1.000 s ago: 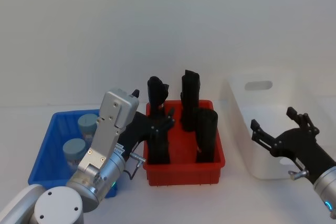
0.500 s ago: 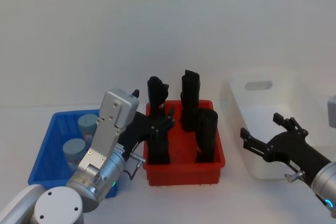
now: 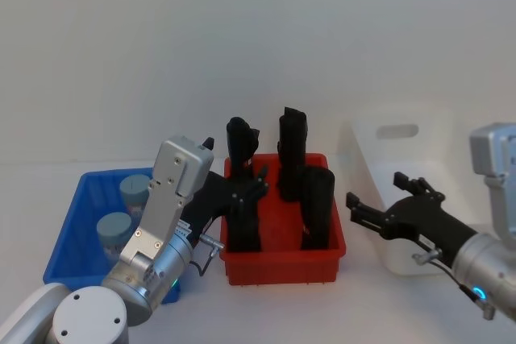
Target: Pick the cotton swabs from the blue box and place them into the white box.
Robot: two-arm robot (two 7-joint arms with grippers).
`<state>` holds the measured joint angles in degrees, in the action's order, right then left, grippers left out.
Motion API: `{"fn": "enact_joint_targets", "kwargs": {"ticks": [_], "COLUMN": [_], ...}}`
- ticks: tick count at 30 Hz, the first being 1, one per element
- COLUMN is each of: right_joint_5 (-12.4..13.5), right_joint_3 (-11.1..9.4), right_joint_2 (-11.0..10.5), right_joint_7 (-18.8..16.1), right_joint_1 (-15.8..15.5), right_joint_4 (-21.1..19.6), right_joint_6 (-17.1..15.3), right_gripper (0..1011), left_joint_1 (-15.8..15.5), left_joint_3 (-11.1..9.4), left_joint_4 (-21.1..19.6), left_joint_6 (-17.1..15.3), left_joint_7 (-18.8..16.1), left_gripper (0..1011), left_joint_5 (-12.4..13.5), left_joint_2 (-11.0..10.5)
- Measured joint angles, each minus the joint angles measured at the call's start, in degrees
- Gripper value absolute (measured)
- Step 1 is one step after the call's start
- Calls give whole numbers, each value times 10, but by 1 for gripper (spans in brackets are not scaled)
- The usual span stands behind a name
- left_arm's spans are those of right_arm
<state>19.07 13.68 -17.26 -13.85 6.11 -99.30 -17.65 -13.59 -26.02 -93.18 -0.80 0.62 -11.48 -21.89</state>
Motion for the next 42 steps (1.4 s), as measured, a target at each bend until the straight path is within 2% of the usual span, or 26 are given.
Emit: {"fn": "enact_joint_targets", "kwargs": {"ticks": [10, 26, 42], "right_joint_5": [-33, -97, -138], "right_joint_3": [18, 44, 62], "right_joint_2": [31, 70, 98], "right_joint_7": [-17, -38, -26], "right_joint_1": [42, 97, 132], "right_joint_4": [44, 119, 171], "right_joint_6": [-20, -22, -31], "right_gripper": [1002, 1002, 1001], "left_joint_1": [0, 0, 0], "left_joint_3": [0, 0, 0], "left_joint_4": [0, 0, 0], "left_joint_6": [0, 0, 0], "left_joint_7": [0, 0, 0], "left_gripper": [1004, 1004, 1004], "left_joint_5": [0, 0, 0], "left_joint_2": [0, 0, 0]}}
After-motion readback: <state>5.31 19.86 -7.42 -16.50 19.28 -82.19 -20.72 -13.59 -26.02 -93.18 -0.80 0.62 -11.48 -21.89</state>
